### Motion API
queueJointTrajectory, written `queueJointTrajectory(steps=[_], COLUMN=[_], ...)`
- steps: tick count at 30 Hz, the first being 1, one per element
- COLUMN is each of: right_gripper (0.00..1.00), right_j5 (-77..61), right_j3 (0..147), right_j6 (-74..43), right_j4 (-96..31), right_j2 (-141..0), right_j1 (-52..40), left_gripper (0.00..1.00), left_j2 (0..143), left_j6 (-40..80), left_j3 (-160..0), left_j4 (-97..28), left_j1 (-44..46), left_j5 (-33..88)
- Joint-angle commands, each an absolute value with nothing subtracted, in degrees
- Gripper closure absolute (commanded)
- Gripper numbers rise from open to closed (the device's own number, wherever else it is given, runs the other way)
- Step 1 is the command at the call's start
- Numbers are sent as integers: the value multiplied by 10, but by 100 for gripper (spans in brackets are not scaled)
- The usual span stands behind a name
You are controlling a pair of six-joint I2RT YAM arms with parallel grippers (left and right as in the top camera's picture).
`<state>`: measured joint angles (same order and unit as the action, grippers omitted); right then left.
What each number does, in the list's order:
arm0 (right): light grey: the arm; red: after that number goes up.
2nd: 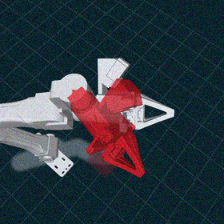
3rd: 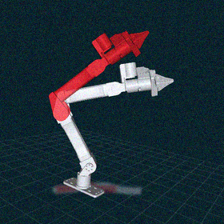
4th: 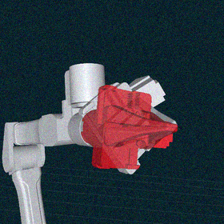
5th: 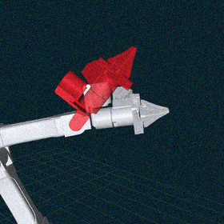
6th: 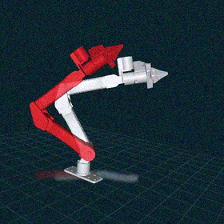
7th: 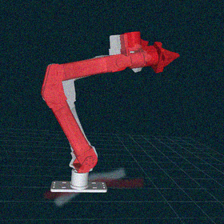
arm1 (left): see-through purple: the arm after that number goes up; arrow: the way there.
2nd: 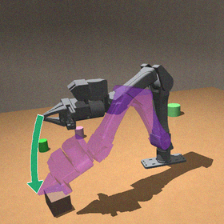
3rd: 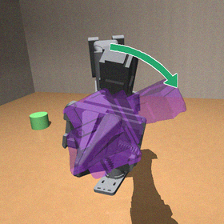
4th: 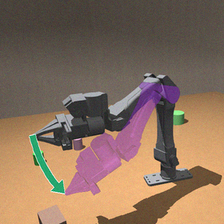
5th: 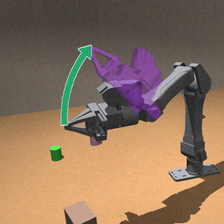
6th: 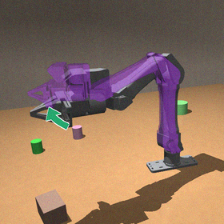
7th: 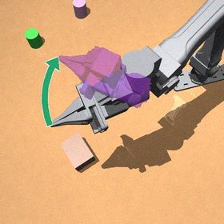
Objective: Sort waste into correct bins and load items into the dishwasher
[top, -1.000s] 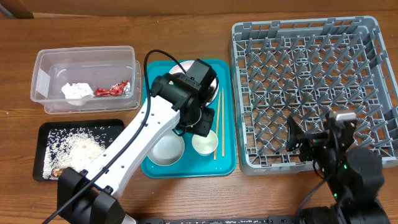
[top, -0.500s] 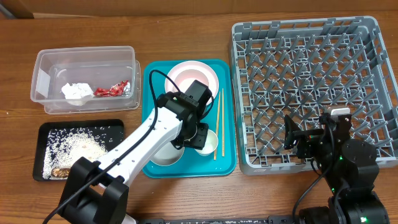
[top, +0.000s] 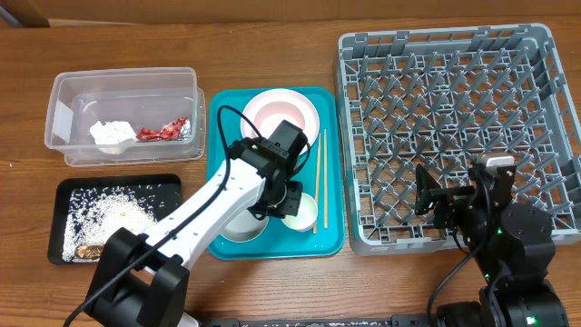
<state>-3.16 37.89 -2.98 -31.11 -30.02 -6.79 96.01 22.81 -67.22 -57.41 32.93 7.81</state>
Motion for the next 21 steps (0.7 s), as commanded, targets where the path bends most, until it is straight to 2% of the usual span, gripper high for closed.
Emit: queueJointTrajectory(steps=[1,5,8,10,14,21], right_gripper=[0,0,4,5,4,4], right_j5=[-71,-120,-164,-229,-407,-707], right_j3=[395,412,437,462,509,594], right_j6=[-33,-47,-61,-61,-61,-112], right_j4=[-289,-284,-294,-309,-312,-258], right_j2=[-298,-305,-327,-356,-430,-585], right_j1=[-71,-71,-71,-71,-71,-70], left_gripper=[96,96,96,96,96,96], left_j2=[963,963,963,963,963,963], left_j6=[212,149,109,73,59,27], left_j3=[-724,-800,-861,-897,-920,-920], left_j4=[-601,-650,-682,-695,-691,-692], left_j1=[290,238,186,140,63,-2], left_j5=[127,241,369,504,691,803])
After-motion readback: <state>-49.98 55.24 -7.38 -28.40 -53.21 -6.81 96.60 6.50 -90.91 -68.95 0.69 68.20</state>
